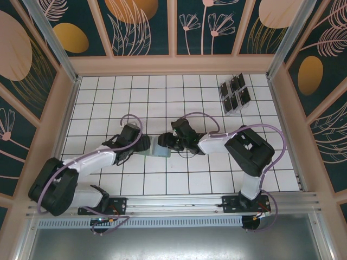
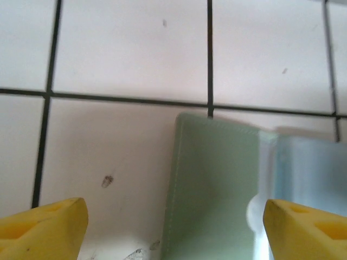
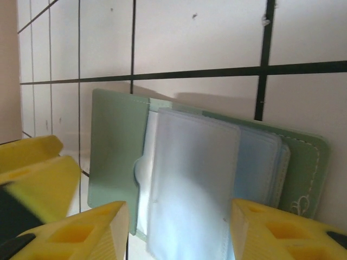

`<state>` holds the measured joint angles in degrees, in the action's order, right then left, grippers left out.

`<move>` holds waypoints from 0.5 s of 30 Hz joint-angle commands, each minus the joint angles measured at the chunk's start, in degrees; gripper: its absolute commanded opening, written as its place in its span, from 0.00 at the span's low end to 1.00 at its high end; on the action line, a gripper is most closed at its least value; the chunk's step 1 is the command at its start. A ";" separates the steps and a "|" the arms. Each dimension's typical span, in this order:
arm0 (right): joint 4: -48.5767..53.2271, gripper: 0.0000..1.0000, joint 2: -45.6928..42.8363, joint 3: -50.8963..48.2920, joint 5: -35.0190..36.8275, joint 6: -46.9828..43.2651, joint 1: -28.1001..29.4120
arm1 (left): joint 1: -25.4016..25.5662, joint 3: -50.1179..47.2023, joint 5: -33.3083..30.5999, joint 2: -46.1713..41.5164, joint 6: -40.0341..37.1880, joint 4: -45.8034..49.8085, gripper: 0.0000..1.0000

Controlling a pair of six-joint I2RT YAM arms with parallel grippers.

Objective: Put the credit cards into the card holder
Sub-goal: Flip over the card slot in the card holder.

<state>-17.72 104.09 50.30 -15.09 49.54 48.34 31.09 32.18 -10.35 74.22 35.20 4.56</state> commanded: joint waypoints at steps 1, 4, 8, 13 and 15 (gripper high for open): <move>-1.53 0.51 0.67 2.43 -1.27 1.24 0.61 | 0.28 -1.18 -4.82 -5.57 3.15 0.08 0.85; -1.07 0.51 0.88 3.49 -1.26 1.39 0.93 | 0.27 -0.89 -5.47 -8.19 3.42 0.94 0.85; -0.16 0.51 2.09 5.81 -1.56 1.42 1.69 | 0.21 -0.37 -4.85 -9.15 3.22 1.64 0.86; 1.59 0.51 4.63 10.15 -1.34 1.31 3.37 | 0.27 -1.03 -6.33 -11.92 3.73 2.73 0.86; 2.61 0.51 6.29 12.64 -1.16 1.15 4.11 | 0.28 -1.24 -7.36 -13.93 4.13 3.25 0.87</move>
<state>-16.86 108.14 59.35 -16.16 50.13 51.24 31.09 31.79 -15.14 63.33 38.13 6.13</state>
